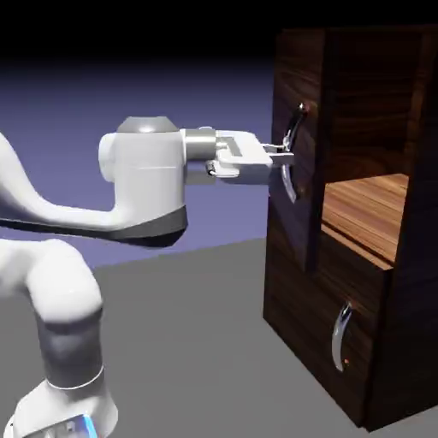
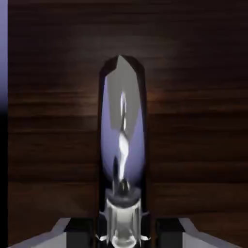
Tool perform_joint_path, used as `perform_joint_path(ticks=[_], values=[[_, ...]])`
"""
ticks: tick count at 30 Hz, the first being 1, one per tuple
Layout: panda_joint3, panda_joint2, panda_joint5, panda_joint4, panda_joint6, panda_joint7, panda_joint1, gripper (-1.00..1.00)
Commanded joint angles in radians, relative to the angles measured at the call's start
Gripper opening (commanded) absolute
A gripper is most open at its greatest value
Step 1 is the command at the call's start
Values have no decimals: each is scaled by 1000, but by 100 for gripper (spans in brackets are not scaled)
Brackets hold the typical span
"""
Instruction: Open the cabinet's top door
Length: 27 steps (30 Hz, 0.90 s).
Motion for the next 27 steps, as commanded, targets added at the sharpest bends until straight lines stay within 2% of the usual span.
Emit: perform_joint_path(ticks=[1, 10, 15, 19, 27], values=[[29, -14, 33, -17, 4, -10, -36, -100], [259, -148, 374, -148, 83, -158, -351, -100], [310, -234, 592, -216, 62, -332, -395, -100], [348, -329, 766, -274, -36, -475, -356, -100], [560, -554, 1089, -345, -379, -636, -200, -100]])
